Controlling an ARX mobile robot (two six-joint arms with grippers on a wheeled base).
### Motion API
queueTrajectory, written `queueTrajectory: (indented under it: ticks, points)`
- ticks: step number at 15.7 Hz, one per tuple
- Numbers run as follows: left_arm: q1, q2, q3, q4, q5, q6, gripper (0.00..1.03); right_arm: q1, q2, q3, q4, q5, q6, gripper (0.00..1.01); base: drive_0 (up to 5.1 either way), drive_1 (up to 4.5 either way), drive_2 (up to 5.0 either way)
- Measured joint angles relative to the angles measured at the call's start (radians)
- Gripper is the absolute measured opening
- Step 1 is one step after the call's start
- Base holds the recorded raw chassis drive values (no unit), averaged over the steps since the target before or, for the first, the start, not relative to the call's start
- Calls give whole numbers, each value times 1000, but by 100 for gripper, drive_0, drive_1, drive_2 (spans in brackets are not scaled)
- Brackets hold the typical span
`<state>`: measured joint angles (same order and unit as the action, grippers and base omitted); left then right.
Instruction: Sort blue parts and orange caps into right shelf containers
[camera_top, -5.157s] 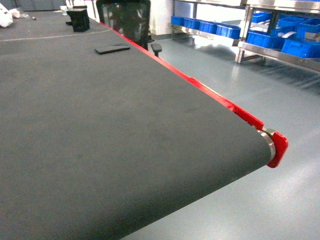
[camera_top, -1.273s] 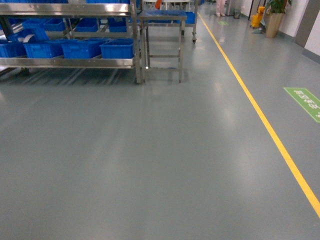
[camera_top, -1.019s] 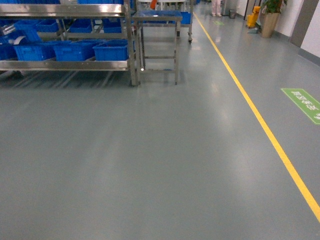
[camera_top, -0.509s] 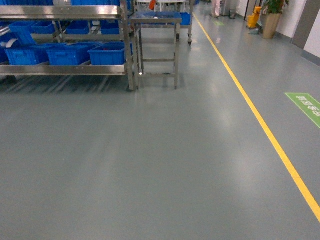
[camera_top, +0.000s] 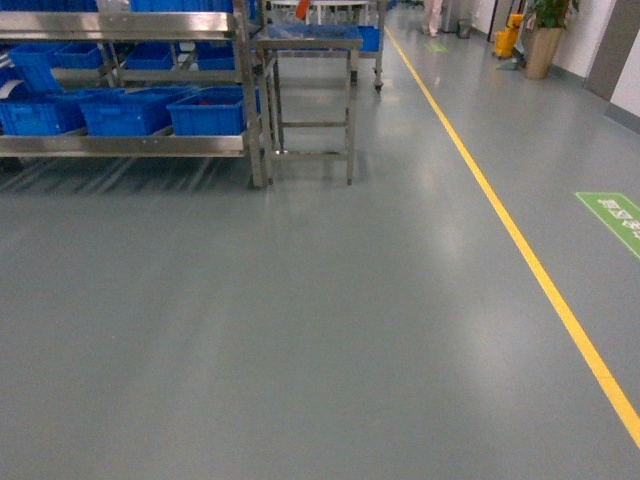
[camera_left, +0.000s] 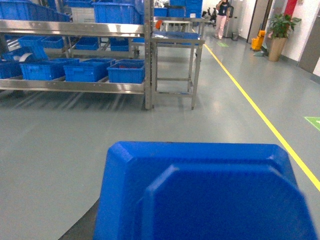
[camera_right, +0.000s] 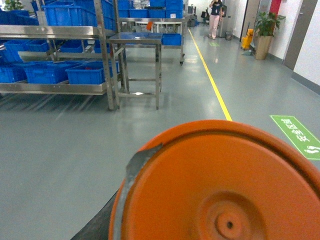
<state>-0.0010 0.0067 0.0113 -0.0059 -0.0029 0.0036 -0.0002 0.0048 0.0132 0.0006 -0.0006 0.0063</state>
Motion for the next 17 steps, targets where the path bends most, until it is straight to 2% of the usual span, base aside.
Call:
queueTrajectory:
  ticks: [17]
  points:
    - [0,0,0,-3,1,0,42,0,0,0,-4,0,0,43,4,437,-430]
